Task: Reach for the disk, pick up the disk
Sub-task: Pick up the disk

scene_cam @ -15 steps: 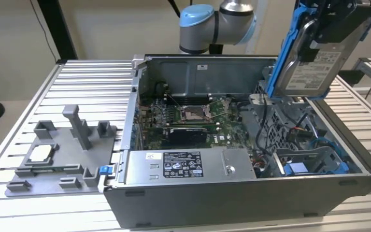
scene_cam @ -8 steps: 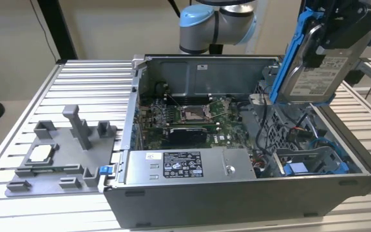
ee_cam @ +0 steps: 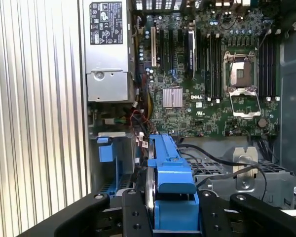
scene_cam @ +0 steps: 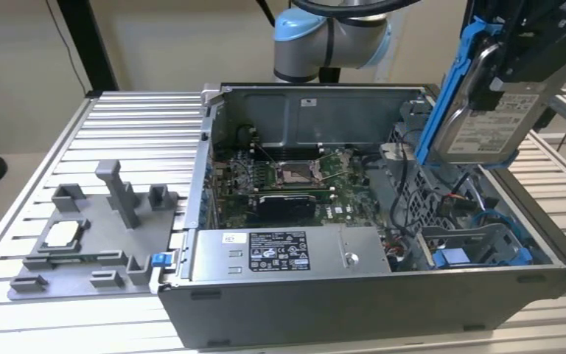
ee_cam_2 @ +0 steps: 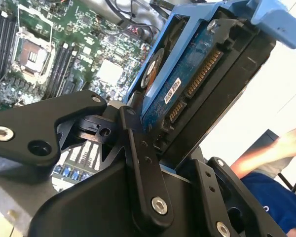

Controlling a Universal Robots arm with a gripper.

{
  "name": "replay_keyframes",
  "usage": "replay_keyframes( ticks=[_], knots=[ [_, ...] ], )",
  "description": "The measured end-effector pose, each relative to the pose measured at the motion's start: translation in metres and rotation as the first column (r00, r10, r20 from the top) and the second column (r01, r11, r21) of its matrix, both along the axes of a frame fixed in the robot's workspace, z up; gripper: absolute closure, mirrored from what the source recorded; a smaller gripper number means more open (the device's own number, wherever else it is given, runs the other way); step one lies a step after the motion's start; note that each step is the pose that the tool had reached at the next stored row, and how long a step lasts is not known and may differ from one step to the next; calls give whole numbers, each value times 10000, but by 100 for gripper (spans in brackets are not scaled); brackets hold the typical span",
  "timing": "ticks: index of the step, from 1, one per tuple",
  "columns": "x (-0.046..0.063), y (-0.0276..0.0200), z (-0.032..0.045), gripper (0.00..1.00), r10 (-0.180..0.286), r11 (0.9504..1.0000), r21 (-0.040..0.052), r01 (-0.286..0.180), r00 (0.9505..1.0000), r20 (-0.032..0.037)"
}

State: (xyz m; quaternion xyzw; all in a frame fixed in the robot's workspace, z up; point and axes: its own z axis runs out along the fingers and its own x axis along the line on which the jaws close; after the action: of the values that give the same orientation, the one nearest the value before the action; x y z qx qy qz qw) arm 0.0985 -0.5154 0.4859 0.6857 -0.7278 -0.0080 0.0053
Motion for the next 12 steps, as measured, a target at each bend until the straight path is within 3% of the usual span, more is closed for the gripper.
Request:
replay_keyframes(
  ticks=[5, 6, 12],
  knots=[
    [0, -205, -5, 100, 0, 10000, 0, 0, 10000, 0],
    [0, -292, -7, 100, 0, 10000, -1, 0, 10000, 0],
    [0, -495, -16, 100, 0, 10000, -1, 0, 10000, 0]
  ],
)
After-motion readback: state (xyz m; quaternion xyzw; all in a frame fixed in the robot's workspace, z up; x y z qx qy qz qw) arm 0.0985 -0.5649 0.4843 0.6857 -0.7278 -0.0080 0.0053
